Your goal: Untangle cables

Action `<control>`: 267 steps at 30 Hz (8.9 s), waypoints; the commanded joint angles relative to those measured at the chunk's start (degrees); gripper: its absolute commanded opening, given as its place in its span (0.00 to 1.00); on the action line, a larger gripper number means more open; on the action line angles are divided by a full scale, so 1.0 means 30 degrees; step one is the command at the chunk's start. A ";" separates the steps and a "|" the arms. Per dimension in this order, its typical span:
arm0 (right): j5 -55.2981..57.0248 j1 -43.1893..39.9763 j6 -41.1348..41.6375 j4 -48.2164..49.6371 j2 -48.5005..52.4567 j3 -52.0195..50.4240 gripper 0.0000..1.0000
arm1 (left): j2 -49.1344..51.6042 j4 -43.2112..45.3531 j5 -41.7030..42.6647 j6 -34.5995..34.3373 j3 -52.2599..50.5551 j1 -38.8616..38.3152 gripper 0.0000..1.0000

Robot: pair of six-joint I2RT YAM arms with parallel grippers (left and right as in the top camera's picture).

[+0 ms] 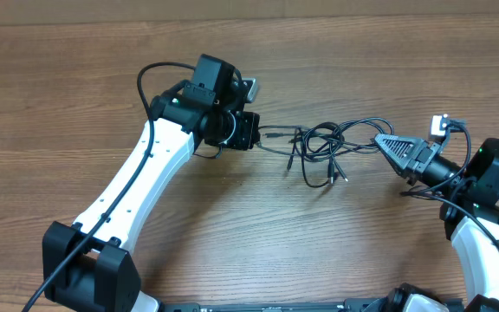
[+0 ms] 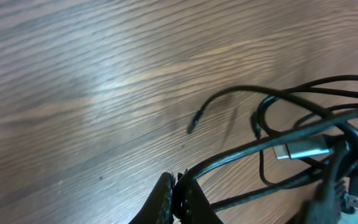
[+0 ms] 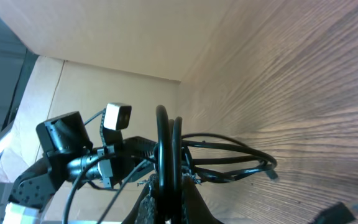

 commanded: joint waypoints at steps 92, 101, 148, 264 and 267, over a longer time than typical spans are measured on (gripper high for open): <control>1.5897 1.0848 0.4328 0.2033 0.5085 0.0168 0.86 | 0.1523 0.2193 -0.2586 -0.1362 0.0029 -0.1260 0.04; 1.6218 1.0950 0.5406 0.2040 0.5136 0.0168 0.78 | 0.1523 0.2667 -0.2521 -0.1377 0.0029 -0.1545 0.04; 1.3172 1.1919 0.6317 0.6346 0.5559 0.0175 0.04 | 0.1588 0.2404 -0.2586 -0.1275 0.0029 -0.2142 0.04; 0.6513 0.7176 1.7333 1.7005 0.3002 0.0175 0.04 | 0.2186 0.4954 -0.0073 0.3002 0.0022 -0.4393 0.04; 0.6594 0.7169 1.7551 1.7391 0.3002 0.0175 0.04 | 0.2732 0.4881 -0.0080 0.3009 0.0022 -0.4393 0.04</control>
